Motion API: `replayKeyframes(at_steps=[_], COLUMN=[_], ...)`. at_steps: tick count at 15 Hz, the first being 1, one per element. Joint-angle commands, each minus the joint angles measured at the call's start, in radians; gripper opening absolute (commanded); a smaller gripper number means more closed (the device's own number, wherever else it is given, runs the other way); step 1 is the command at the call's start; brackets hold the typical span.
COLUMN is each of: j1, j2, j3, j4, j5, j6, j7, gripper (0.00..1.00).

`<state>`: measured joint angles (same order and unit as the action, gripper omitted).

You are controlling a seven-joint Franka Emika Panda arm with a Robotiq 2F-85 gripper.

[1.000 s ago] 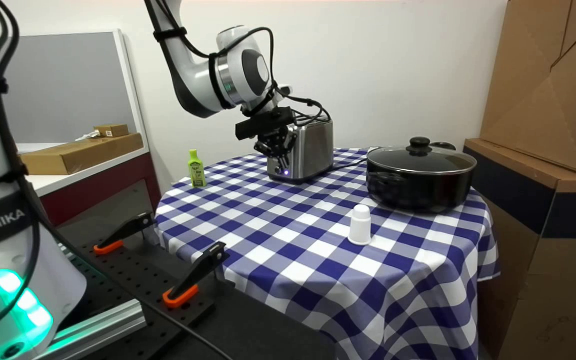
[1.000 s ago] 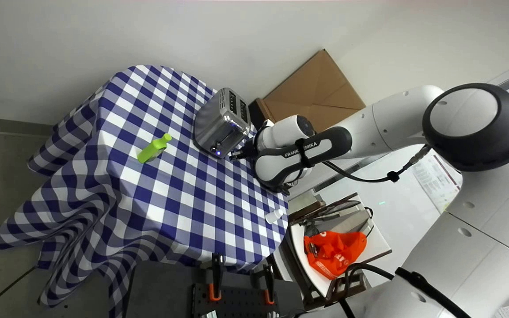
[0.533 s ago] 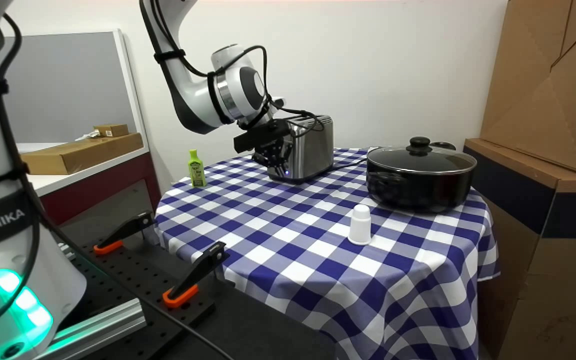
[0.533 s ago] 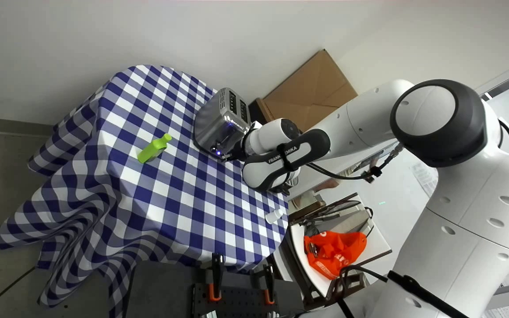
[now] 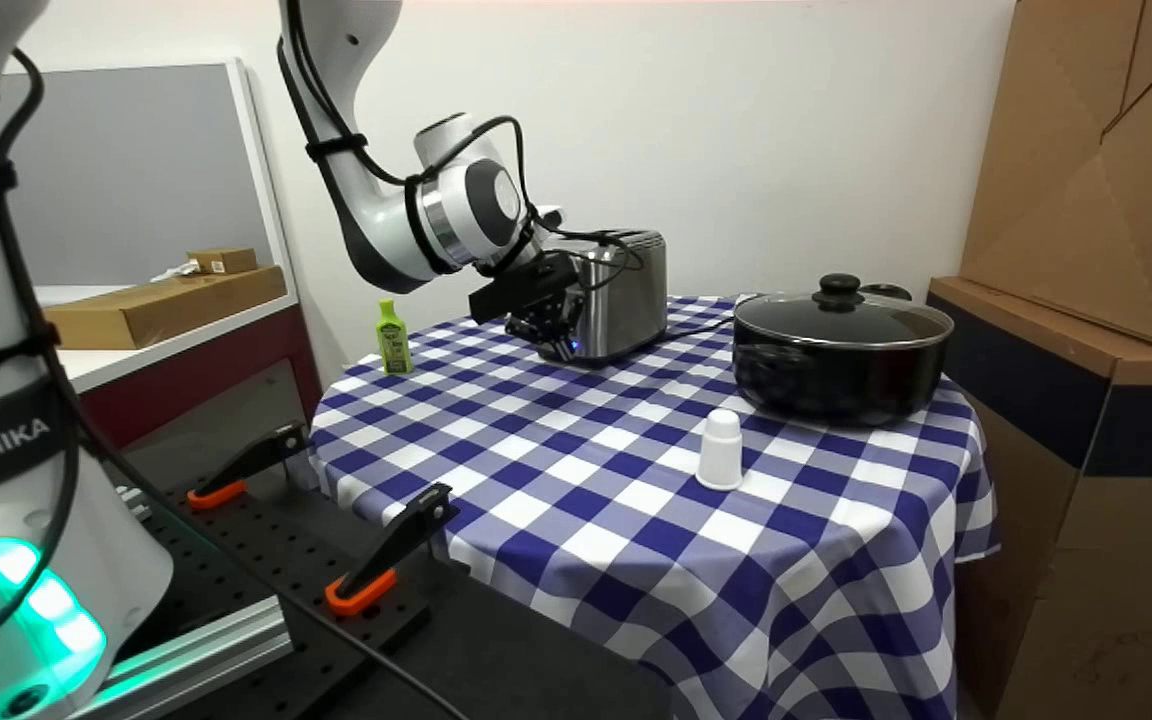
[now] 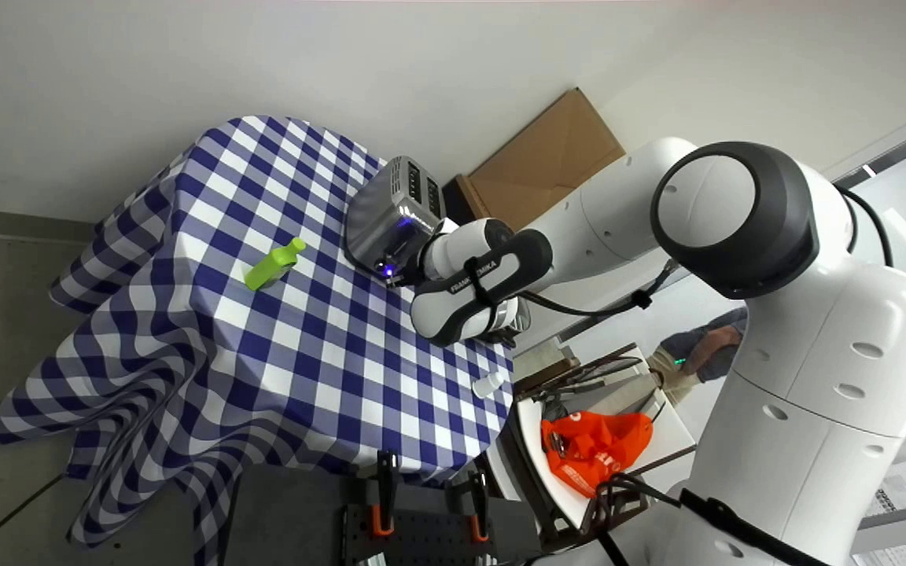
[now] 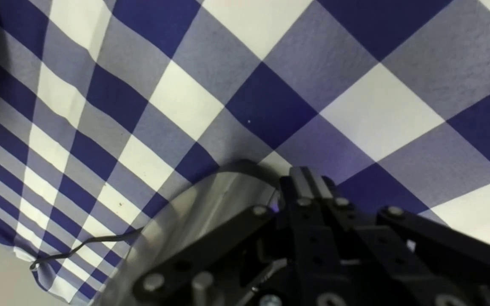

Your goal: Push the toaster lever up

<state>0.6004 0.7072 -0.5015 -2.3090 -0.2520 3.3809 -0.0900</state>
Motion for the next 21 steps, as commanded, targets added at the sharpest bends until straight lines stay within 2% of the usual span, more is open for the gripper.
replayKeyframes(at_steps=[1, 9, 14, 21], j1=[0.031, -0.001, -0.028, -0.06], j2=[0.039, 0.023, 0.029, 0.031], j3=[0.001, 0.048, 0.069, 0.103], j4=[0.006, -0.019, -0.008, -0.004], j5=[0.111, 0.21, 0.224, 0.233], j6=[0.07, 0.15, 0.133, 0.19], j7=[-0.076, -0.161, -0.181, -0.191], gripper=[0.0, 0.0, 0.0, 0.0])
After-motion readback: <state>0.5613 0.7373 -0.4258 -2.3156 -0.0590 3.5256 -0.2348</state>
